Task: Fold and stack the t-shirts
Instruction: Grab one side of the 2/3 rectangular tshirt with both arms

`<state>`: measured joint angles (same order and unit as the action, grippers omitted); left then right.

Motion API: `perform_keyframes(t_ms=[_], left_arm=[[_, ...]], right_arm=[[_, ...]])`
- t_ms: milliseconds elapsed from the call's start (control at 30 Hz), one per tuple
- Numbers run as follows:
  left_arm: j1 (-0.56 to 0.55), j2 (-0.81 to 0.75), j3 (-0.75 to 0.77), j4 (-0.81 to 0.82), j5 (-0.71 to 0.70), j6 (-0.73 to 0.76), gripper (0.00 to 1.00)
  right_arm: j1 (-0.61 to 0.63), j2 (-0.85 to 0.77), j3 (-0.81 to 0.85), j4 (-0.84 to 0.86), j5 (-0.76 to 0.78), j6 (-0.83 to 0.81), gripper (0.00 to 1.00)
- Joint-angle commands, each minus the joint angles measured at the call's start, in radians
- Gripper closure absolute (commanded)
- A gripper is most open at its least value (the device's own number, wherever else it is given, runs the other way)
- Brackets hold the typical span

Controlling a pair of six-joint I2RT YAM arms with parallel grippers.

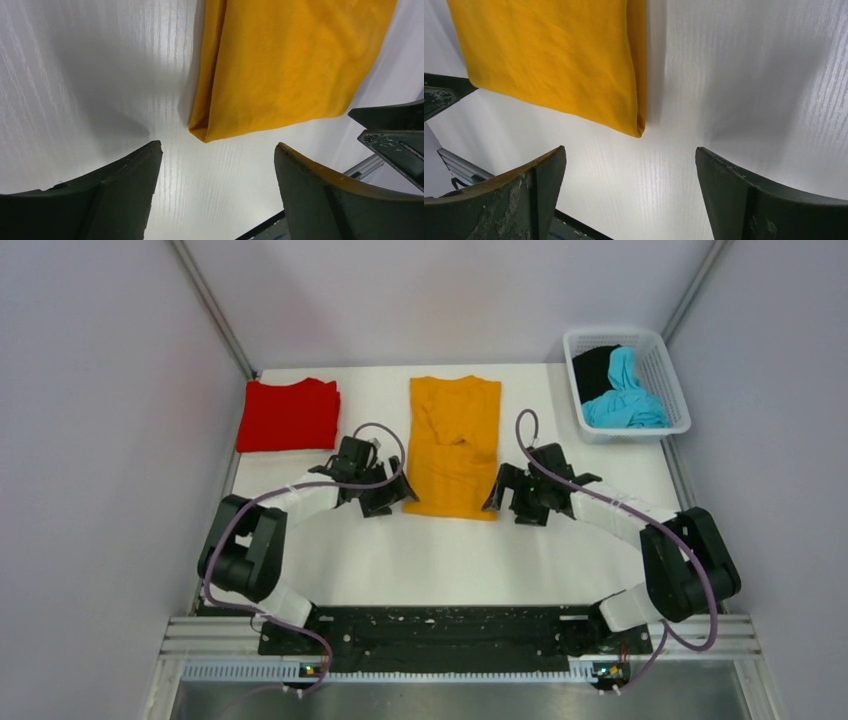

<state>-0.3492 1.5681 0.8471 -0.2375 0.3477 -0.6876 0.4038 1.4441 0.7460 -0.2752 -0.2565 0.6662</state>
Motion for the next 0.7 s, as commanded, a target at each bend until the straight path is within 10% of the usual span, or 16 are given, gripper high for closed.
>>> perform_keyframes(t_ms=[0, 667], left_arm=[[-0.007, 0.034, -0.017, 0.083, 0.007, -0.027, 0.17], [-0.025, 0.125, -0.039, 0.128, -0.016, -0.055, 0.71]], right_arm=[[0.016, -0.031, 0.001, 0.076, -0.009, 0.029, 0.01], [0.024, 0.001, -0.020, 0.085, 0.014, 0.038, 0.03]])
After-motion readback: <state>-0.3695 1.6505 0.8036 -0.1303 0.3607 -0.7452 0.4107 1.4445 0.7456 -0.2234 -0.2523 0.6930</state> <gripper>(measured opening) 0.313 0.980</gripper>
